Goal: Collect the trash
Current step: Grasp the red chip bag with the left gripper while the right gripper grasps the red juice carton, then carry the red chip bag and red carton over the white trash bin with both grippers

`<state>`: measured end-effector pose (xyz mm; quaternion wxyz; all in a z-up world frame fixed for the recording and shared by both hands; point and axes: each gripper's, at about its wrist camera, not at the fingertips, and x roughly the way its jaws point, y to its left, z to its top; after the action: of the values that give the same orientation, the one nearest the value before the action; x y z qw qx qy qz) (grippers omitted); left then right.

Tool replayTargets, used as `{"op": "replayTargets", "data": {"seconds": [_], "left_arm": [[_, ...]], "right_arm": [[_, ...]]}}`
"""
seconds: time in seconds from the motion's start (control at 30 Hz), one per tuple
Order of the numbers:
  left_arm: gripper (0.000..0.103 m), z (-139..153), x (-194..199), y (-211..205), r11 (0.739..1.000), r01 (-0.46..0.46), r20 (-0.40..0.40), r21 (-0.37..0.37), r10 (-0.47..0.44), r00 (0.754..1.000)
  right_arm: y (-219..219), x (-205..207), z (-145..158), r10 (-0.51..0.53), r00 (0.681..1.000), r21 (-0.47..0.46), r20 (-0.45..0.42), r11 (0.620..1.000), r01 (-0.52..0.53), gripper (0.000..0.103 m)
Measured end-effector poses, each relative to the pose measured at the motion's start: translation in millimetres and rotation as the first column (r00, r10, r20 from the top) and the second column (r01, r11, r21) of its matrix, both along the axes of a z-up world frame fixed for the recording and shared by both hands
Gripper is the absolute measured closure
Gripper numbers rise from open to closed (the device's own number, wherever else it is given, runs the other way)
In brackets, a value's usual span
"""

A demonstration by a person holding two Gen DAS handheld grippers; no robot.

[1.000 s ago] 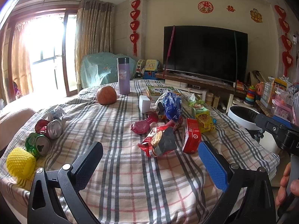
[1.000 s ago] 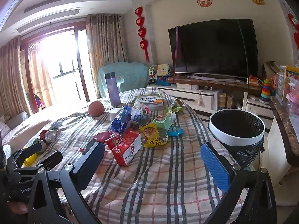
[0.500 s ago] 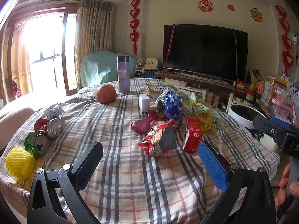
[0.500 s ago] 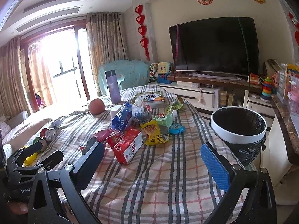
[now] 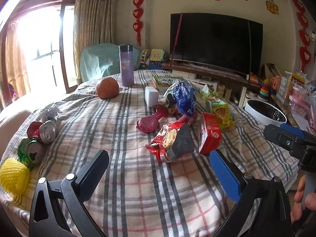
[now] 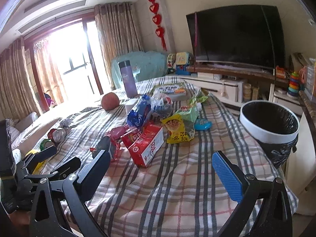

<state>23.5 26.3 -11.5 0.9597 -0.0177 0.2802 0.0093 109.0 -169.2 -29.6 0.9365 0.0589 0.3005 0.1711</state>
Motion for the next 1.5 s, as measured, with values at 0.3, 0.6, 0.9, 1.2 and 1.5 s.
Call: {"op": "replayTargets", "data": {"seconds": [0.3,0.6,0.9,1.2,1.5], "left_arm": [[0.001,-12,34,14,0.999,0.003,-0.056,-0.046,-0.006,0.998],[0.009,-24,70,20,0.999,0.03,-0.11,-0.034,-0.034,0.993],[0.079,-44,106,29,0.986,0.122,-0.19,-0.113,-0.142,0.972],[0.085,-44,108,35,0.984,0.123,-0.192,-0.128,-0.146,0.97],[0.086,-30,99,15,0.979,0.155,-0.178,-0.135,-0.178,0.968]], "right_arm": [[6,16,-9,0.019,0.998,0.009,-0.057,1.0,-0.018,0.0],[22,44,-23,0.042,0.988,0.012,-0.148,0.999,-0.041,0.001],[36,63,-36,0.054,0.973,0.012,-0.225,0.999,-0.053,0.012],[56,90,-58,0.088,0.947,0.025,-0.308,0.996,-0.084,0.039],[32,78,-56,0.114,0.94,0.082,-0.322,0.992,-0.092,0.07]]}}
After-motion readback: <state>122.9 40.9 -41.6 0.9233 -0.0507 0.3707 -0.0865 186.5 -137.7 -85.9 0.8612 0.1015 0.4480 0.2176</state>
